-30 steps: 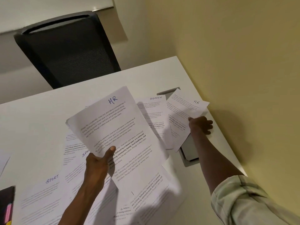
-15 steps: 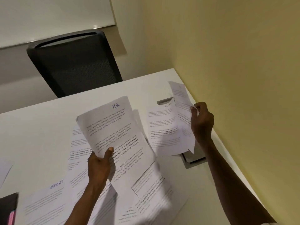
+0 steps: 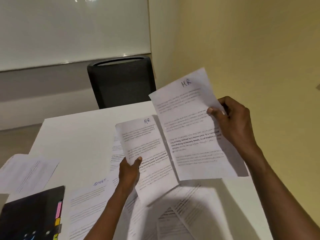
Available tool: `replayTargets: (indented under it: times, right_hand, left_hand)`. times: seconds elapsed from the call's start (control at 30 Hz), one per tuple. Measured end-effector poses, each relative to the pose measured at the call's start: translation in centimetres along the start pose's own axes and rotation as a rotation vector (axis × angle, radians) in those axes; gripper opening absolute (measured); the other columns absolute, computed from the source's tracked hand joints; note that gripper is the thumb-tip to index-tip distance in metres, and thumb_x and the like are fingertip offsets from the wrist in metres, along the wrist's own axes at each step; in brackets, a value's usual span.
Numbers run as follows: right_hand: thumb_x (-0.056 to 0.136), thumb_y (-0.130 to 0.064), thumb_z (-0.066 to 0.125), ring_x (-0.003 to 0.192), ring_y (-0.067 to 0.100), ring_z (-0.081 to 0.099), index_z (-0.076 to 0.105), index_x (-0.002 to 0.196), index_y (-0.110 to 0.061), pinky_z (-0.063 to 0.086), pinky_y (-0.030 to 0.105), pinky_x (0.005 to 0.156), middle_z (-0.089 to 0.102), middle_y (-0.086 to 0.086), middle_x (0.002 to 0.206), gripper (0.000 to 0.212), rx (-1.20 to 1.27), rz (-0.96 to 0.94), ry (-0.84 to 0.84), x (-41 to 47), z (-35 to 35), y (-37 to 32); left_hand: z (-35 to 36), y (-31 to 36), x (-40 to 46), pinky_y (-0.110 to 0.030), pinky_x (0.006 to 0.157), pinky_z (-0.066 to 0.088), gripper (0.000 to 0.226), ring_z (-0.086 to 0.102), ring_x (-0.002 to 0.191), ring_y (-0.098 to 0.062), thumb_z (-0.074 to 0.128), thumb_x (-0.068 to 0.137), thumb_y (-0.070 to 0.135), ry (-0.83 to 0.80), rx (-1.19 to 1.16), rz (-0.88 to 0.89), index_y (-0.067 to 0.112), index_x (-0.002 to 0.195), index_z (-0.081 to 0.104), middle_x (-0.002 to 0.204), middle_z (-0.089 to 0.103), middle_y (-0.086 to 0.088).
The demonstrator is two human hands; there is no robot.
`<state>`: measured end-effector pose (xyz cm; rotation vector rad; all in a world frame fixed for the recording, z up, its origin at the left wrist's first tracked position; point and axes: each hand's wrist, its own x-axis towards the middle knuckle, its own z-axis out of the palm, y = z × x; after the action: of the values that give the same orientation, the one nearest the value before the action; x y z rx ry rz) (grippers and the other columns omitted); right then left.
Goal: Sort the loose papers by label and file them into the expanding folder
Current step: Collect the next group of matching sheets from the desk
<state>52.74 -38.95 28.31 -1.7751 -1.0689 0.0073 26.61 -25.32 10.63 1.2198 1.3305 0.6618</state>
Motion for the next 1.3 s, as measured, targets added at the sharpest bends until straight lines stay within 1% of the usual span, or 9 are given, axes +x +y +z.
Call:
replayTargets:
  times: [0.17,0.33,0.4,0.5,0.6,0.7,0.8,0.9,1.3]
  right_hand:
    - [0.083,-0.026,0.075,0.045,0.005,0.033,0.046,0.056,-0.017,0.022,0.022,0.046,0.04,-0.009,0.048,0.041,0.025,0.224,-0.093,-2.9,5.4,-0.5]
    - [0.086,-0.035,0.071,0.058,0.011,0.039,0.044,0.065,-0.019,0.025,0.028,0.055,0.042,-0.005,0.063,0.038,-0.028,0.395,-0.271,-8.4,11.1,0.0]
    - [0.087,-0.037,0.07,0.081,0.014,0.058,0.058,0.089,-0.014,0.037,0.025,0.061,0.062,-0.003,0.087,0.026,-0.029,0.477,-0.325,-10.8,12.6,-0.3]
    - [0.082,-0.026,0.077,0.091,0.013,0.06,0.048,0.117,-0.014,0.04,0.014,0.06,0.061,-0.003,0.103,0.047,0.14,0.653,-0.332,-14.2,14.2,-1.6]
    - [0.08,-0.008,0.077,0.089,0.009,0.061,0.048,0.121,-0.014,0.045,0.011,0.061,0.063,0.0,0.107,0.05,0.284,0.769,-0.332,-17.3,15.9,-2.5]
    - [0.081,-0.008,0.076,0.094,0.015,0.069,0.067,0.108,-0.008,0.057,0.028,0.079,0.072,0.004,0.106,0.029,0.292,0.733,-0.313,-19.5,17.8,-2.7]
    - [0.086,-0.014,0.072,0.092,0.005,0.068,0.069,0.104,-0.014,0.055,0.025,0.083,0.073,-0.006,0.1,0.019,0.328,0.598,-0.299,-20.5,18.6,-4.0]
    - [0.091,-0.02,0.067,0.087,-0.011,0.063,0.065,0.112,-0.018,0.048,0.007,0.071,0.069,-0.016,0.1,0.021,0.37,0.509,-0.287,-21.2,18.9,-5.4]
    - [0.096,-0.017,0.058,0.095,-0.003,0.059,0.055,0.127,-0.022,0.045,0.003,0.062,0.063,-0.009,0.111,0.032,0.343,0.631,-0.438,-26.9,22.2,-1.3]
  left_hand:
    - [-3.7,-0.7,-1.1,-0.041,0.103,0.049,0.044,0.066,0.11,-0.018,0.072,0.091,0.021,-0.176,-0.099,-0.018,0.02,0.133,0.058,0.117,0.072,0.004]
    - [-6.7,-0.6,-3.3,-0.042,0.094,0.056,0.029,0.072,0.104,-0.022,0.071,0.092,0.014,-0.41,-0.132,-0.08,0.017,0.121,0.069,0.111,0.075,-0.003]
    - [-8.2,-1.3,-4.1,-0.041,0.093,0.056,0.024,0.072,0.102,-0.023,0.07,0.092,0.017,-0.467,-0.078,-0.104,0.017,0.116,0.072,0.109,0.076,-0.004]
    - [-10.3,-3.0,-4.7,-0.041,0.088,0.057,0.016,0.074,0.091,-0.026,0.07,0.092,0.022,-0.444,-0.031,-0.169,0.012,0.102,0.076,0.104,0.076,-0.014]
    - [-12.0,-4.1,-5.7,-0.042,0.085,0.056,0.038,0.073,0.088,-0.027,0.051,0.099,0.053,-0.359,-0.241,-0.298,0.022,0.1,0.073,0.099,0.076,-0.011]
    - [-13.6,-4.4,-6.4,-0.039,0.086,0.056,0.055,0.072,0.101,-0.023,0.047,0.086,0.071,-0.307,-0.348,-0.223,0.028,0.112,0.069,0.106,0.076,-0.001]
    - [-15.3,-4.5,-7.2,-0.027,0.082,0.056,0.039,0.071,0.101,-0.01,0.076,0.08,0.042,-0.192,-0.213,0.049,0.022,0.113,0.07,0.106,0.076,0.008]
    - [-16.4,-4.7,-7.7,-0.017,0.07,0.055,0.026,0.071,0.088,-0.003,0.074,0.087,0.017,-0.056,-0.131,0.159,0.024,0.111,0.067,0.096,0.073,0.016]
    - [-14.9,-11.5,-8.4,-0.044,0.094,0.053,0.04,0.062,0.108,-0.025,0.073,0.09,0.021,0.074,0.042,0.003,0.019,0.127,0.059,0.114,0.067,-0.001]
